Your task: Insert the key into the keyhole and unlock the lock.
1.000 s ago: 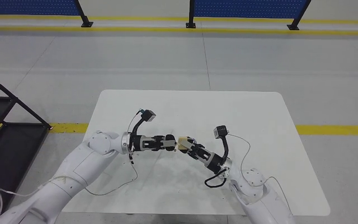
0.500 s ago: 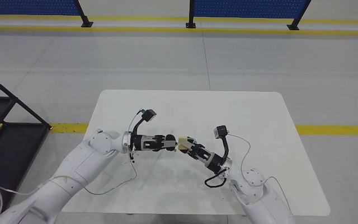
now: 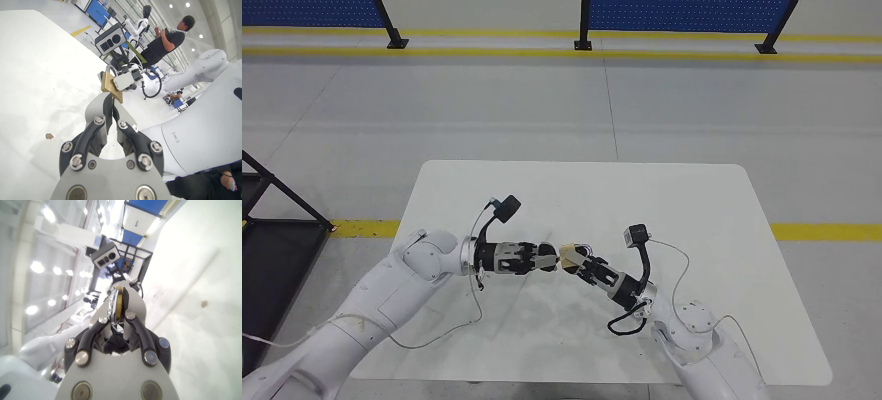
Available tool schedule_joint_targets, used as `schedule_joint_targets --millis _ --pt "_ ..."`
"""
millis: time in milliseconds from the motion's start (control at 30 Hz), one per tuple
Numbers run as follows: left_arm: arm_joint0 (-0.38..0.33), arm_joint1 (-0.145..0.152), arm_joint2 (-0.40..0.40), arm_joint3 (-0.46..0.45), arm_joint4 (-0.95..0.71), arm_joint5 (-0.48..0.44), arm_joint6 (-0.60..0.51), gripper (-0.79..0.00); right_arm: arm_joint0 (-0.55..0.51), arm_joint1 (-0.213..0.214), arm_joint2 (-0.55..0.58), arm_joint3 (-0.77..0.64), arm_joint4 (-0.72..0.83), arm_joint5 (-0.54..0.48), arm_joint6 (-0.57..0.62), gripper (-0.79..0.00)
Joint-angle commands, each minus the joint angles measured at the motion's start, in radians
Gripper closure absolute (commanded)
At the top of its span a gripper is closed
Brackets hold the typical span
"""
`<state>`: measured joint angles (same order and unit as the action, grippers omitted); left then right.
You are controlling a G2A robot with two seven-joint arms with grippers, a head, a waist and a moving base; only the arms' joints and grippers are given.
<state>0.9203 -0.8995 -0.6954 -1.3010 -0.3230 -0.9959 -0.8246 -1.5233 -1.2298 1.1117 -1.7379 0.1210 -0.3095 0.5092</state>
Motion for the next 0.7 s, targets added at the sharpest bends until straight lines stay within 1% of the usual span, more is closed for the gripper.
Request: schedule_joint_targets --millis 0,133,400,667 --pt "-0.002 0.002 0.000 0.001 0.026 -0.016 0.017 0.000 0.000 0.000 0.000 0.000 0.000 0.000 0.000 0.000" --pt "0.001 0.001 -0.020 -0.017 0.068 -0.016 0.022 0.000 0.000 0.000 0.000 0.000 0.000 0.000 0.000 0.000" --pt "0.031 -0.001 -0.069 -0.065 0.182 -0.016 0.077 0.000 0.000 0.000 0.000 0.000 0.000 0.000 0.000 0.000" --pt "0.077 -0.001 -0.138 -0.120 0.356 -0.016 0.196 0.000 0.000 0.000 0.000 0.000 0.000 0.000 0.000 0.000"
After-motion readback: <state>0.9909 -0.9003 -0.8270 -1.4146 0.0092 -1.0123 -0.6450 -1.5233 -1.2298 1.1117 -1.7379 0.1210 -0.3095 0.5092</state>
